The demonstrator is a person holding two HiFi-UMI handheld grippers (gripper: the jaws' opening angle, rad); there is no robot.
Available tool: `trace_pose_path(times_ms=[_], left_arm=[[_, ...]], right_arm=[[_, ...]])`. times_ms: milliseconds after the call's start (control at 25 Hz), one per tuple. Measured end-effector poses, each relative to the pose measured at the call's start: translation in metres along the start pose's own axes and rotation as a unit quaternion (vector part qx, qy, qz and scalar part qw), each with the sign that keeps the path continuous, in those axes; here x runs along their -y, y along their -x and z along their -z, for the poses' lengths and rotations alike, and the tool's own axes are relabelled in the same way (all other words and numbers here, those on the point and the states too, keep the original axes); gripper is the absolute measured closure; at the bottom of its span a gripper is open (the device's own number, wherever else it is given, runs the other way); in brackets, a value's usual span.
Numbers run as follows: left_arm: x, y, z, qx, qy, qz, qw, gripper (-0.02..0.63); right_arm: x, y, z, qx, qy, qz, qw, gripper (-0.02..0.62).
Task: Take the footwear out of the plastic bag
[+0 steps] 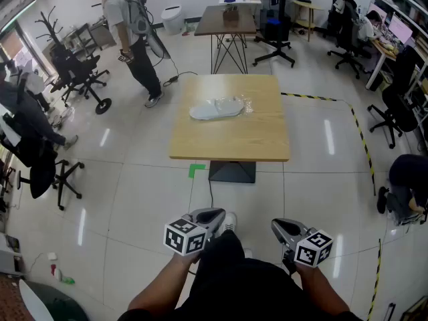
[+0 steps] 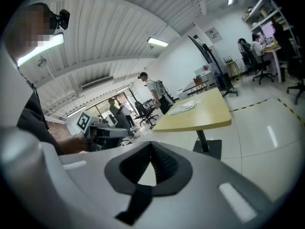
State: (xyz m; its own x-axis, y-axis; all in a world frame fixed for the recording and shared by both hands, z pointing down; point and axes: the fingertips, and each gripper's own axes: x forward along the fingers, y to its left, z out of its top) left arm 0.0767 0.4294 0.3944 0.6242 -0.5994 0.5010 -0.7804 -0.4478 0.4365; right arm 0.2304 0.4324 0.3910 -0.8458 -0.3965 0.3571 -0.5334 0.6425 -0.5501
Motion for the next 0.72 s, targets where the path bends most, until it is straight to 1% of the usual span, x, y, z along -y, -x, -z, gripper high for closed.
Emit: trace_pose_path(times_ms=[120, 240, 320, 520, 640, 720], left_arm=[[-0.024, -0.023, -0.013, 0.004, 0.003, 0.002, 1.0000, 0.598], [-0.042, -0.042, -0.032, 0.007, -0.003, 0.016, 0.9998, 0.598], [-0.058, -0.053, -0.045, 0.004, -0.010, 0.023, 0.9997, 0.598], [-0.126, -0.079, -0.087, -0.006, -0.012, 0.027, 0.9995, 0.600], [-0.172, -0.096, -0.118, -0.014, -0.012, 0.037, 0.9991, 0.600], [-0.204, -0.107, -0.144, -0.004, -0.002, 0.050, 0.9987, 0.598]], right_arm=[[0.027, -0.016, -0.005, -0.007, -0.004, 0.006, 1.000, 0.594], [0.049, -0.035, -0.014, -0.013, -0.013, 0.017, 1.000, 0.594], [0.059, -0.055, -0.026, -0.016, -0.012, 0.020, 1.000, 0.594], [0.086, -0.129, -0.080, -0.016, 0.002, 0.019, 1.000, 0.594], [0.100, -0.178, -0.116, -0.013, 0.002, 0.027, 1.000, 0.594], [0.108, -0.210, -0.136, -0.017, 0.004, 0.036, 0.999, 0.594]])
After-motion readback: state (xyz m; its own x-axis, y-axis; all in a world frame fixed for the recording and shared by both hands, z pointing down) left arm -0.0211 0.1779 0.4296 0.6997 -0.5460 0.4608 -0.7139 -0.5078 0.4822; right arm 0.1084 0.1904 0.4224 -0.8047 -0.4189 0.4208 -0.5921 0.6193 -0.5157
